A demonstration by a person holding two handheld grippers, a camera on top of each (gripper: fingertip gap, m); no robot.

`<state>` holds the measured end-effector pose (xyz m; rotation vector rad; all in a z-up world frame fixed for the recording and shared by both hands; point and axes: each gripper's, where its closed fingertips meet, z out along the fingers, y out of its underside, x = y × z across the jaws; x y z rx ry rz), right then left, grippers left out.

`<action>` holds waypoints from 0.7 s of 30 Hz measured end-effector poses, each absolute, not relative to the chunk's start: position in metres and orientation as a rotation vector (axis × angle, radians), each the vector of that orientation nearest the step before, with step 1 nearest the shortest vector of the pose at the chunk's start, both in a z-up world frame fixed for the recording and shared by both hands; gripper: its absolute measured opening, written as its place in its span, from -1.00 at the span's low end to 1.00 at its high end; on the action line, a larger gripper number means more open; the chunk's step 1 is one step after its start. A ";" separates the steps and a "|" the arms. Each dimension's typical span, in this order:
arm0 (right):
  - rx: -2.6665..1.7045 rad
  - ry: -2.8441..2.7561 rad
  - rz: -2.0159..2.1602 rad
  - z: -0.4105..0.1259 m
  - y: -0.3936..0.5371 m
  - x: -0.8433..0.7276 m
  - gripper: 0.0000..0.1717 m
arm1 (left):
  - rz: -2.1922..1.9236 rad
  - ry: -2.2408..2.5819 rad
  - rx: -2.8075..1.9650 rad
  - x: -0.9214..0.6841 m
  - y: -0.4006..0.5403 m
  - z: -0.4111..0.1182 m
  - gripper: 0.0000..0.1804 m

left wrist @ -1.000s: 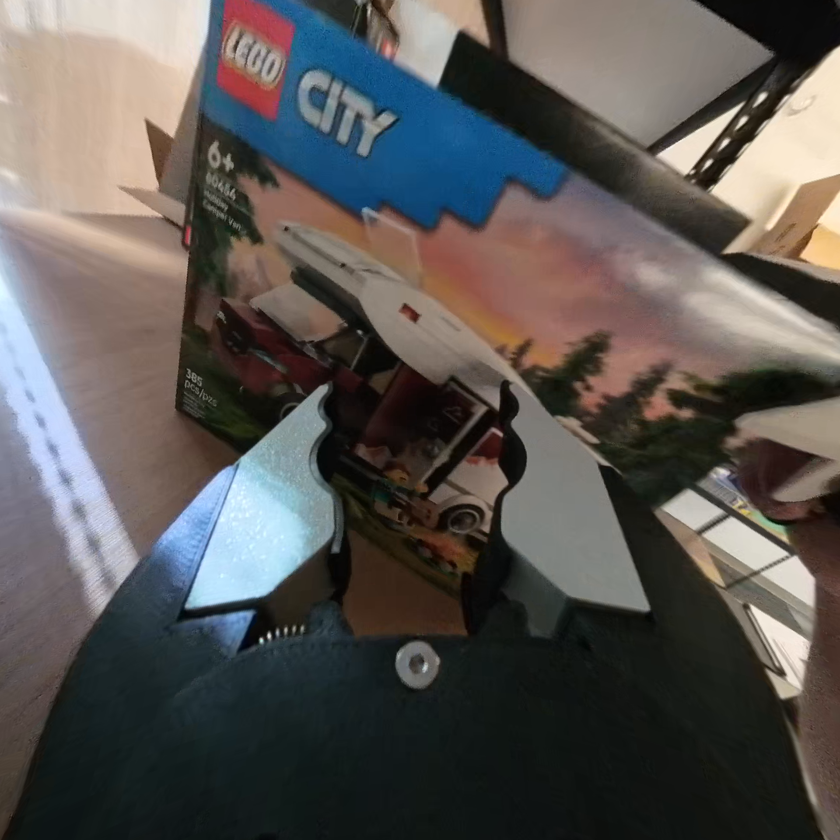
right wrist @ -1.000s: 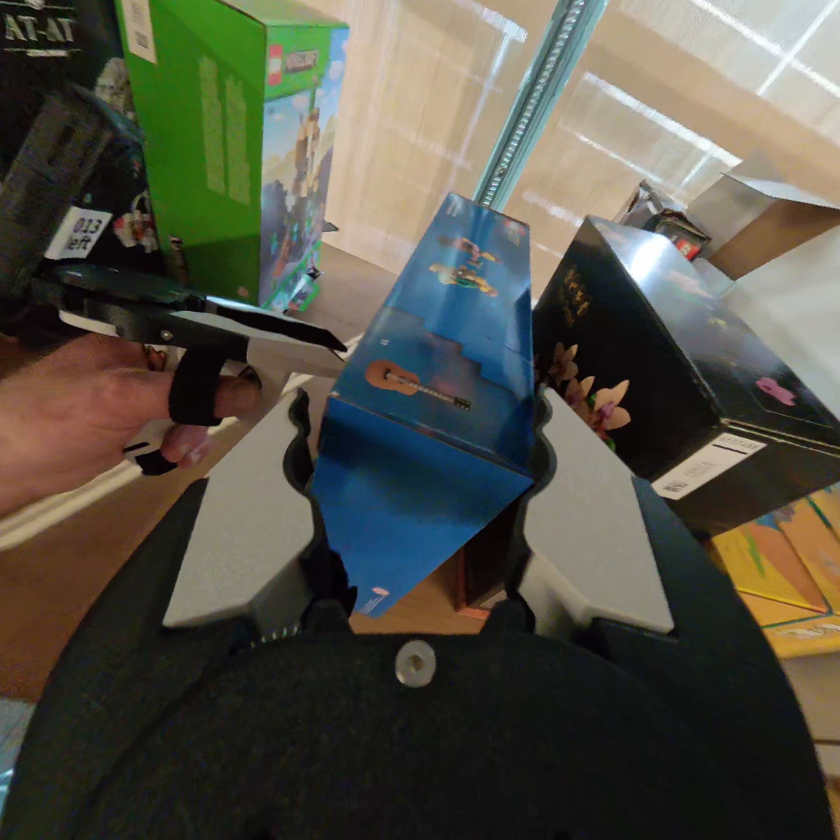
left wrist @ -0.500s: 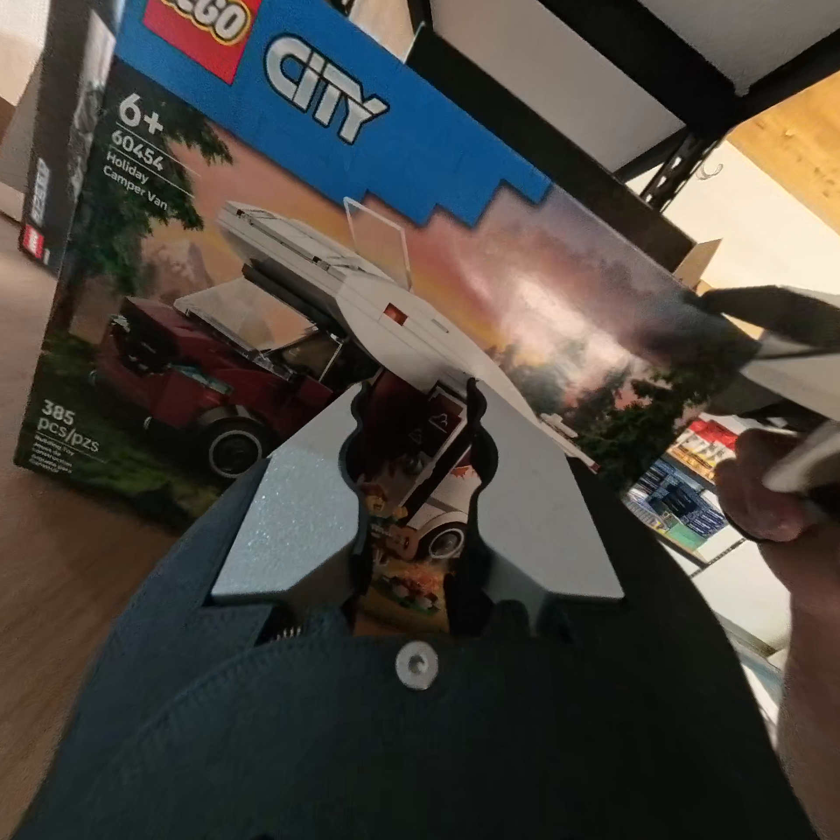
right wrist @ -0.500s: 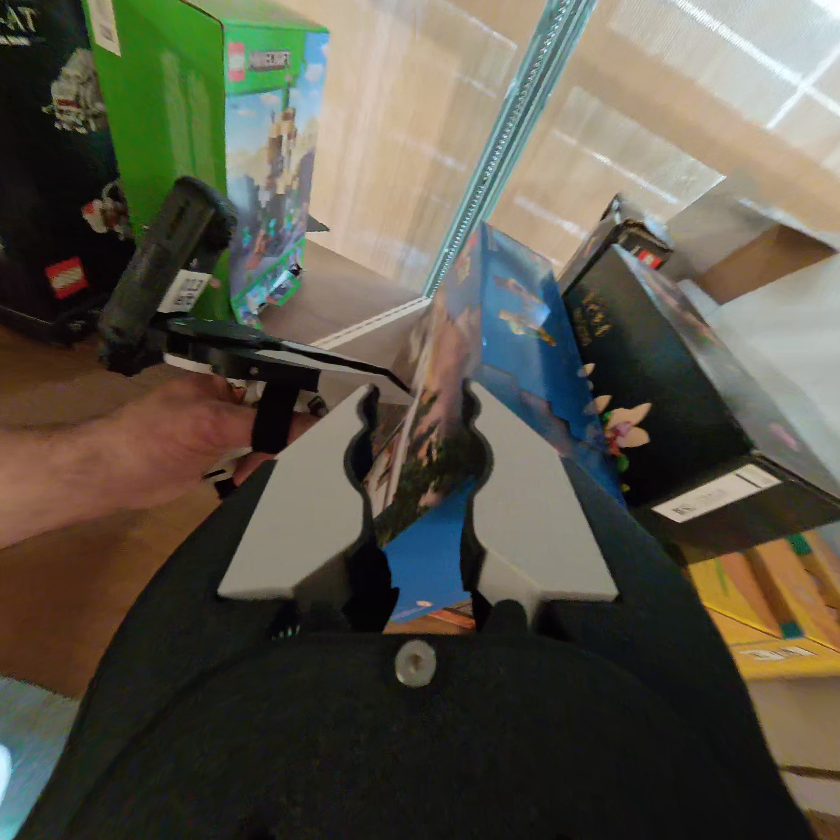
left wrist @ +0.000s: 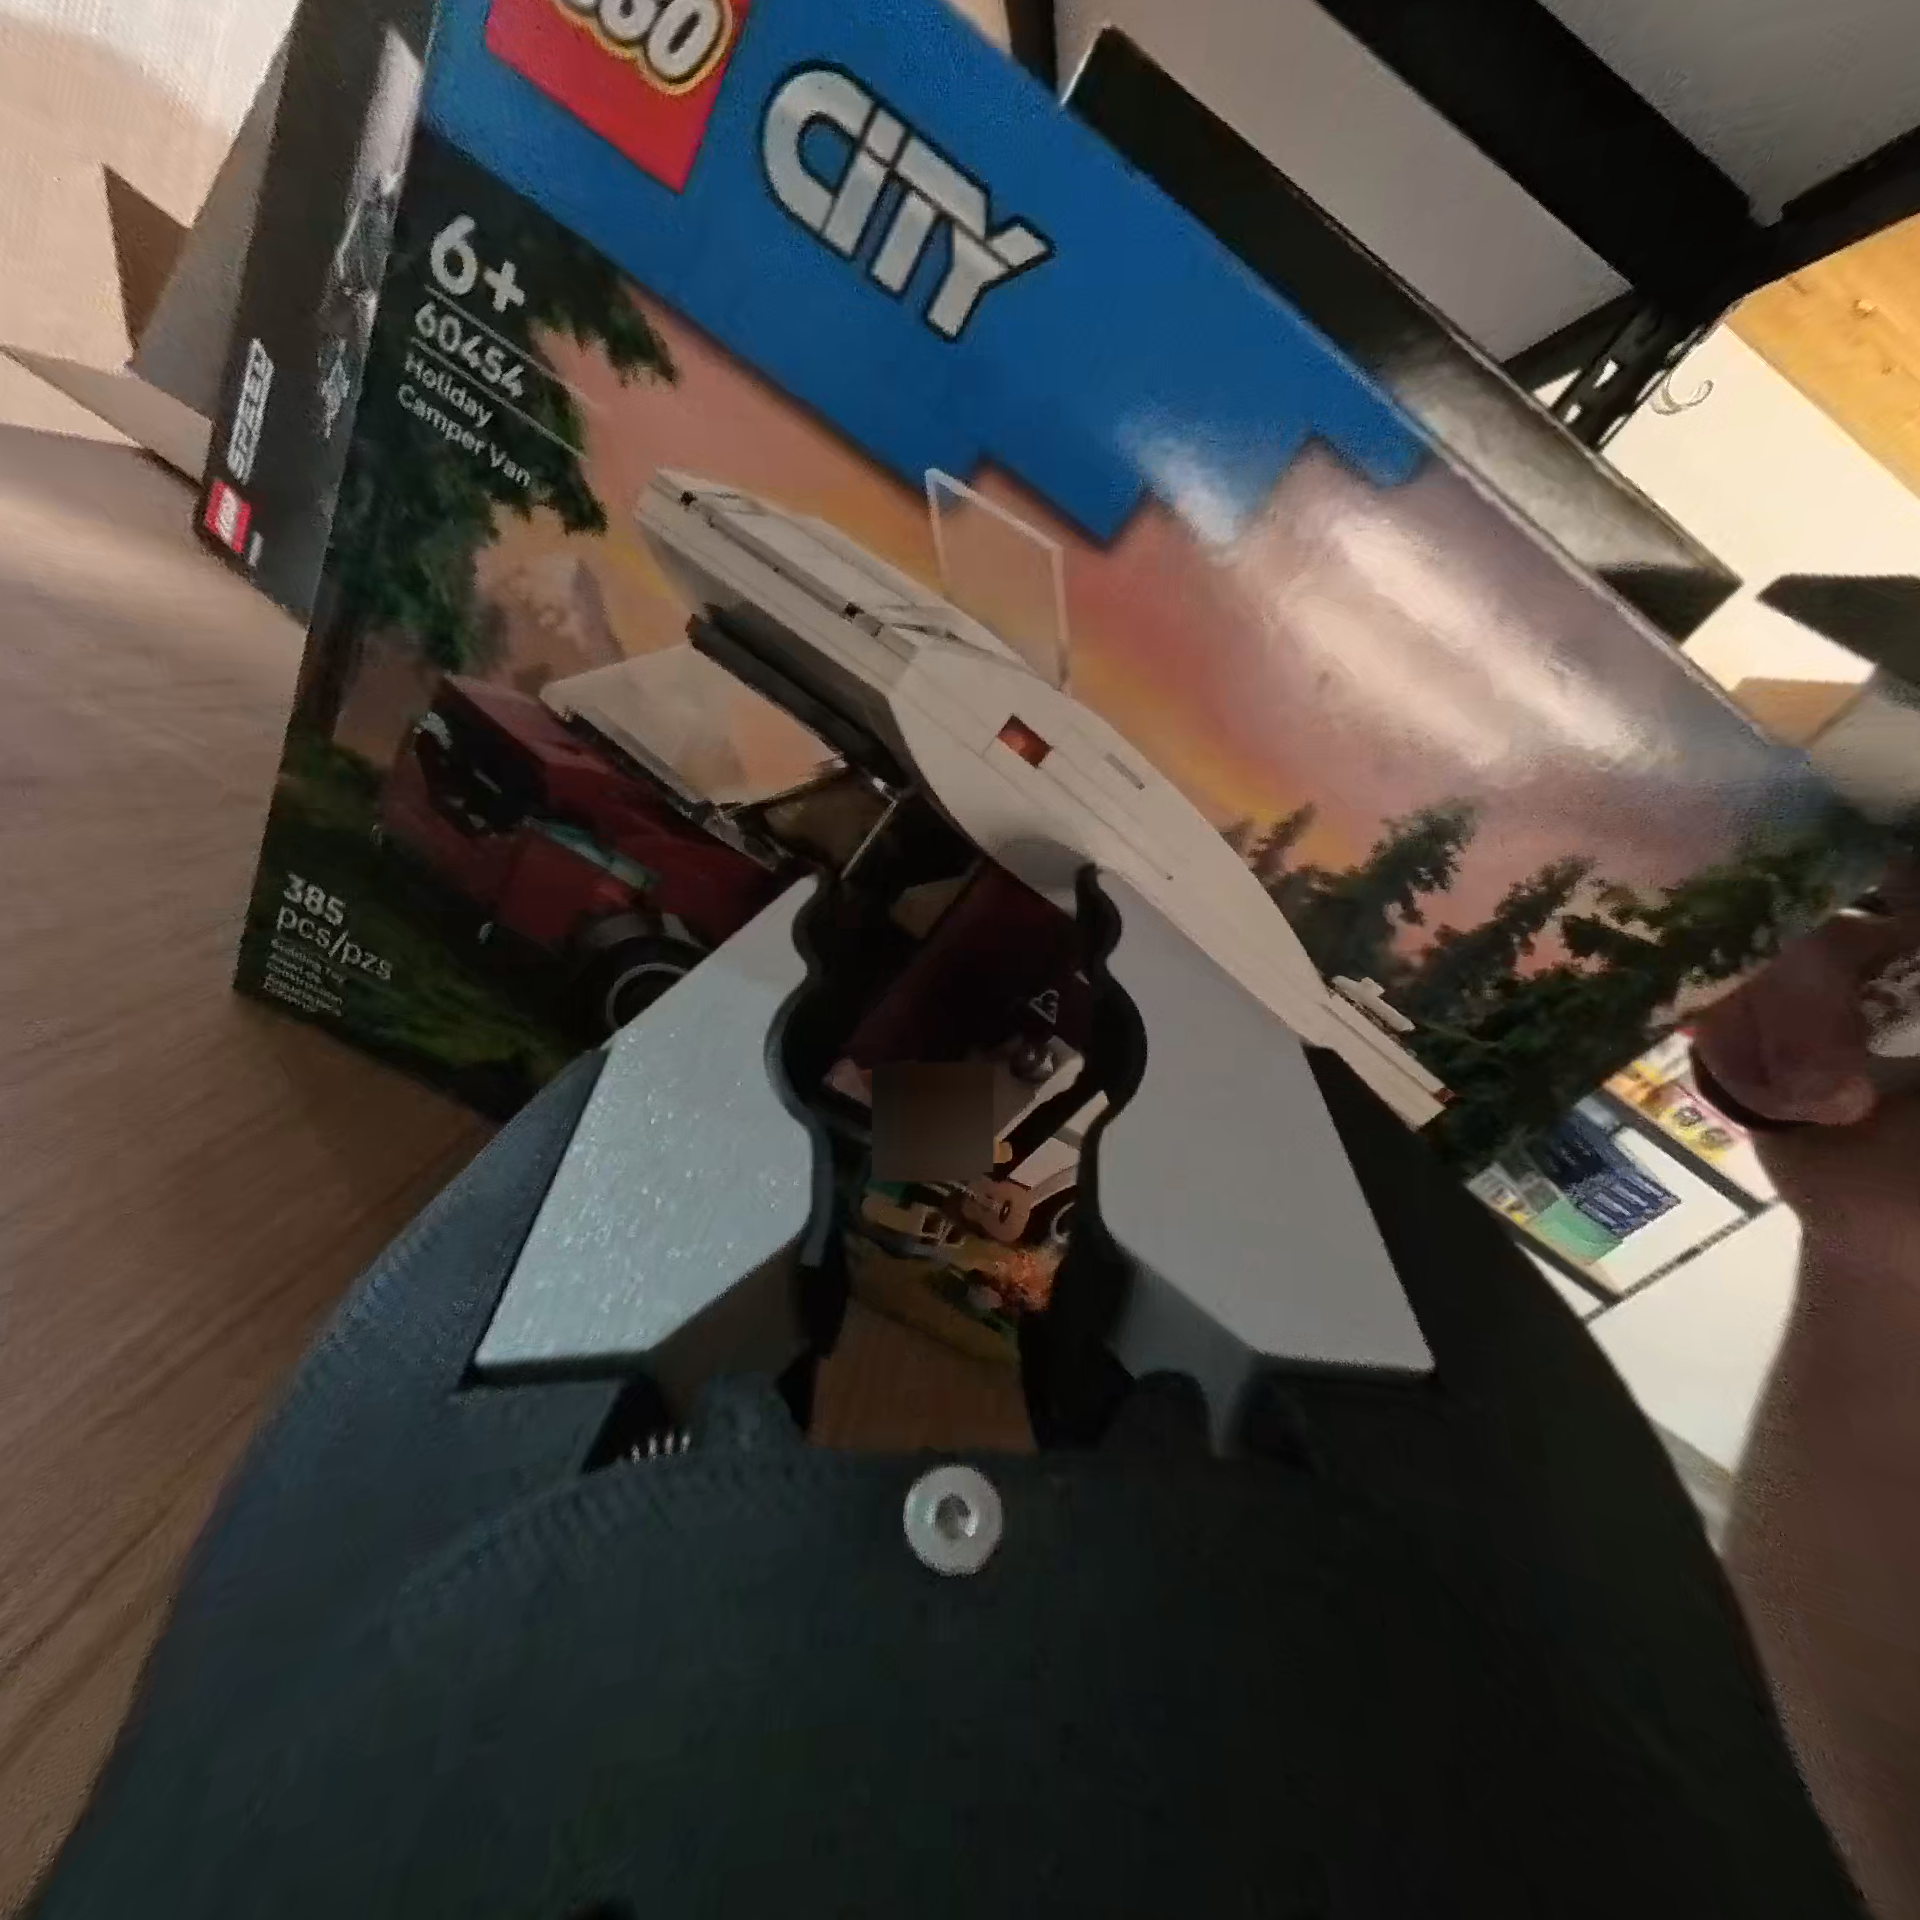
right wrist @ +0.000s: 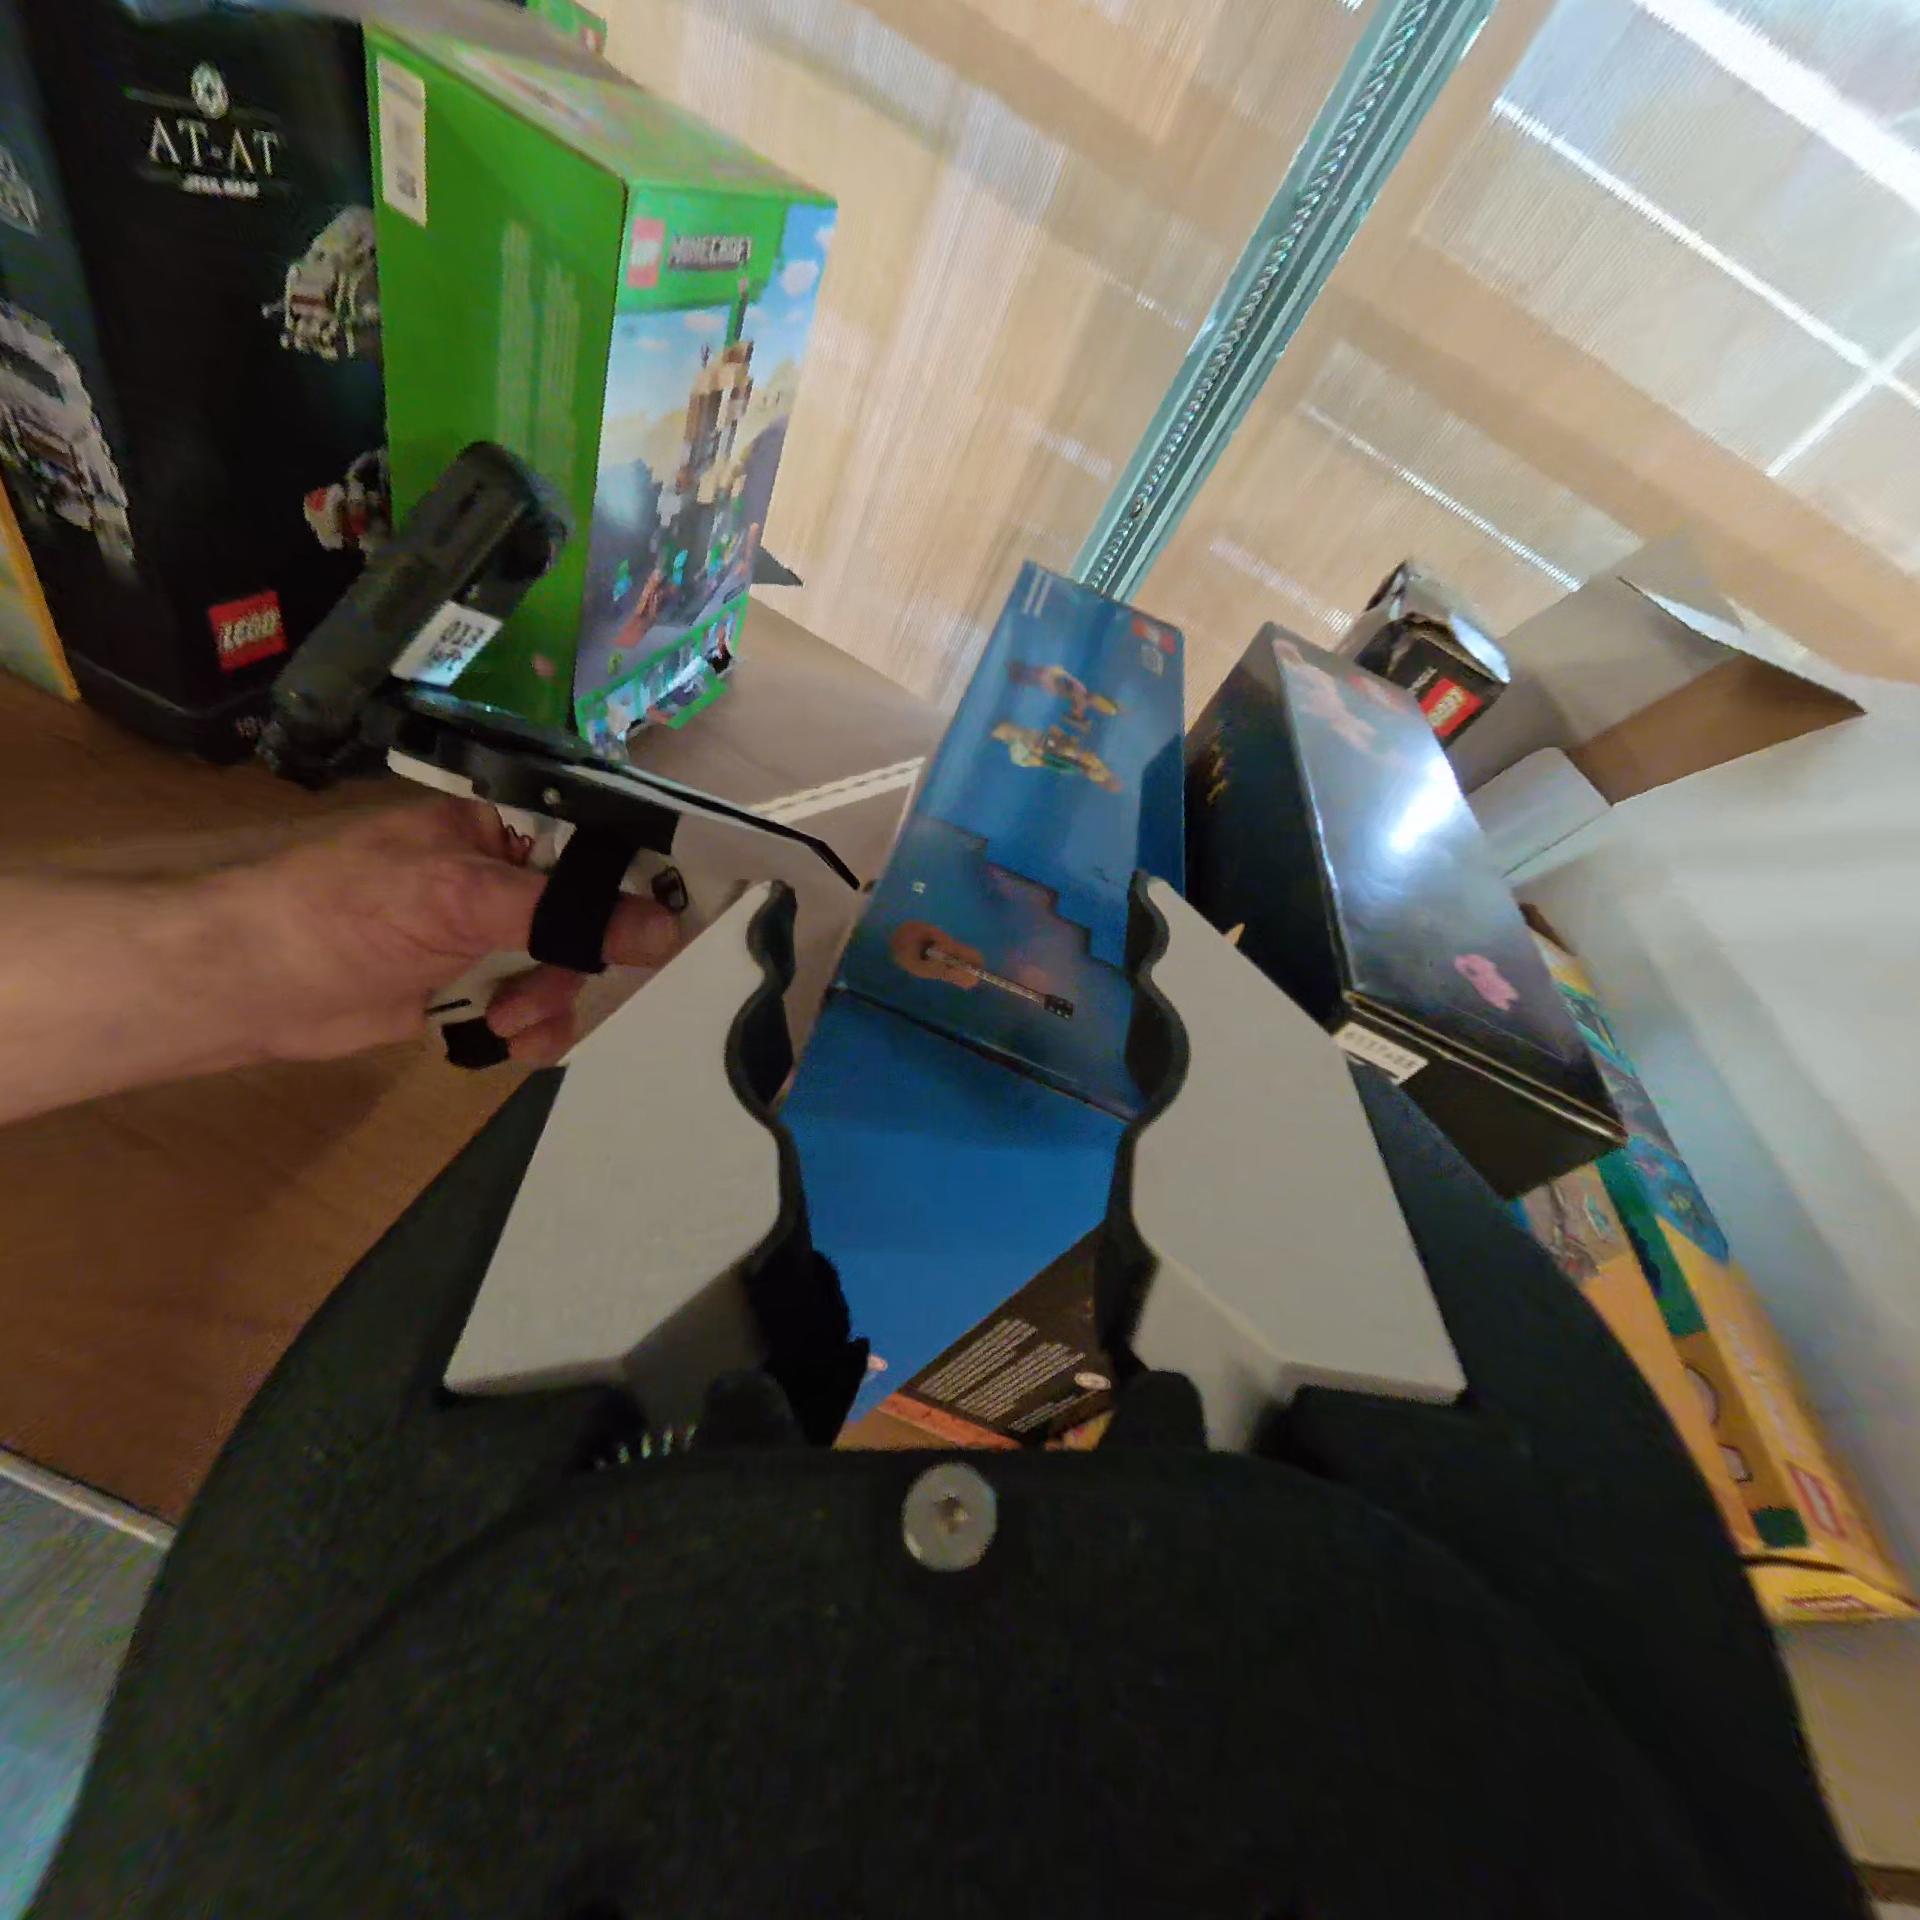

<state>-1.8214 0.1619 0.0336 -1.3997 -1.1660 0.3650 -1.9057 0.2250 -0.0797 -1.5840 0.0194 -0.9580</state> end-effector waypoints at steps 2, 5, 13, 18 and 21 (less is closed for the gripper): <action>-1.452 -1.214 0.342 0.021 0.166 -1.824 -0.31 | -0.978 0.038 -1.603 -1.903 0.221 -0.081 -0.52; -1.473 -1.237 0.349 0.014 0.167 -1.830 -0.24 | -0.953 0.047 -1.623 -1.904 0.218 -0.081 -0.47; -1.353 -1.216 0.381 0.052 0.135 -1.852 -0.18 | -0.878 0.017 -1.612 -1.909 0.197 -0.075 -0.29; -1.260 -1.218 0.607 0.089 0.087 -1.922 0.17 | -0.769 0.121 -1.705 -1.894 0.152 -0.083 -0.30; -1.277 -1.241 0.692 0.095 0.084 -1.982 0.21 | -0.694 0.165 -1.731 -1.897 0.126 -0.087 -0.34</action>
